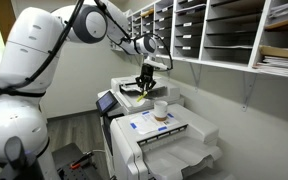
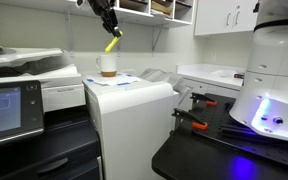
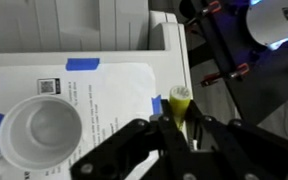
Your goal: Remove the yellow marker from the white mug
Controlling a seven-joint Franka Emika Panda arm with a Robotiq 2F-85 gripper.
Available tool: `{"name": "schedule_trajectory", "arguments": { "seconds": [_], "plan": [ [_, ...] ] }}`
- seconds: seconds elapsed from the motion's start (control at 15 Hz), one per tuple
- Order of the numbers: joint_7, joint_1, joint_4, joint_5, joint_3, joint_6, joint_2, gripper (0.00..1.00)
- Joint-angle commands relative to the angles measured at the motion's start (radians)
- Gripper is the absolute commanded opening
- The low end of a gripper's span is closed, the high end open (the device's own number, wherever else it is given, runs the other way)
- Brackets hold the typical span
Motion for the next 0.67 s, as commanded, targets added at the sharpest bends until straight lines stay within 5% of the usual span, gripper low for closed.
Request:
{"name": "schedule_trajectory", "arguments": {
  "seconds": [0.0, 0.33, 0.4, 0.6],
  "plan": [
    [-0.069, -0.056, -0.134, 0.097, 0.014, 0.131, -0.053, 0.05],
    [-0.133, -0.064, -0.254, 0.097, 0.003, 0.346, -0.063, 0.05],
    [-0.135, -0.062, -0.267, 0.096, 0.003, 0.368, -0.065, 0.46],
    [-0.125, -0.053, -0.294, 0.080, -0.001, 0.400, -0.080, 0.60]
  ]
}}
